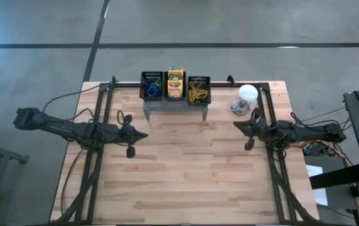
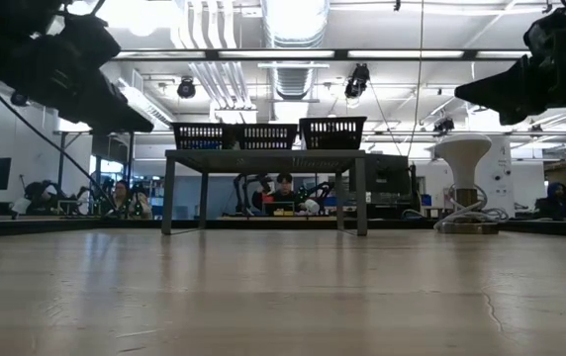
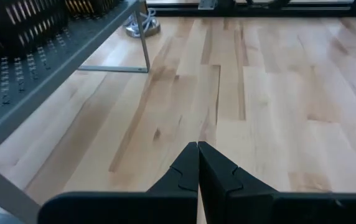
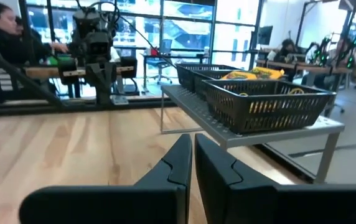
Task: Pick & Place Office Desk Supplies
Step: Return to Home Position
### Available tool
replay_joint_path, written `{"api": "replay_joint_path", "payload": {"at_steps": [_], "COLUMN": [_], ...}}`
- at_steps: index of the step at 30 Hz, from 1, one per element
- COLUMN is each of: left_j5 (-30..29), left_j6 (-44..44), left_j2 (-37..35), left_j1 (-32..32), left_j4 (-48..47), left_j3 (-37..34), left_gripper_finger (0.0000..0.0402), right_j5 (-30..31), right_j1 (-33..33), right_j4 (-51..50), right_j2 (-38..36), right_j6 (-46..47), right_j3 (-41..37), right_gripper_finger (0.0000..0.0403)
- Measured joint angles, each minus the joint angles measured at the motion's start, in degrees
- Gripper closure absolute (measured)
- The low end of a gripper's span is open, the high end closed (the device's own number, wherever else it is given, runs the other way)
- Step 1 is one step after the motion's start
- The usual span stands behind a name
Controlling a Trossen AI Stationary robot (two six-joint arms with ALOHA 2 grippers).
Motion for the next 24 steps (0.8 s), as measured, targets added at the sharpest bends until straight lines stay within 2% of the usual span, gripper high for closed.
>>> {"api": "replay_joint_path", "payload": {"at_steps": [4, 8, 15, 17, 20, 24], "left_j5": [0.00, 0.03, 0.41, 0.79, 4.62, 6.62], "left_j6": [0.00, -0.23, -1.30, -0.36, 6.34, 6.81], "left_j2": [-1.57, -6.39, -22.90, -27.50, -31.85, -36.97], "left_j1": [0.30, 1.79, 5.69, 6.01, 6.21, 6.21], "left_j4": [-2.83, -4.48, -3.38, 0.78, 2.22, 1.25], "left_j3": [0.00, -1.29, -11.03, -13.84, -14.32, -14.32], "left_gripper_finger": [0.0398, 0.0398, 0.0398, 0.0398, 0.0398, 0.0398], "right_j5": [0.00, 0.00, 0.00, 0.00, 0.02, 0.02], "right_j1": [0.00, 0.00, 0.00, 0.00, -0.01, -0.02], "right_j4": [0.00, 0.00, 0.00, 0.00, 0.00, 0.00], "right_j2": [-0.01, -0.01, -0.01, -0.01, -0.01, -0.01], "right_j6": [-2.36, -2.04, -2.21, -2.17, -2.13, -2.14], "right_j3": [0.00, 0.00, 0.00, 0.00, 0.02, 0.02], "right_gripper_finger": [0.0385, 0.0385, 0.0385, 0.0385, 0.0385, 0.0385]}}
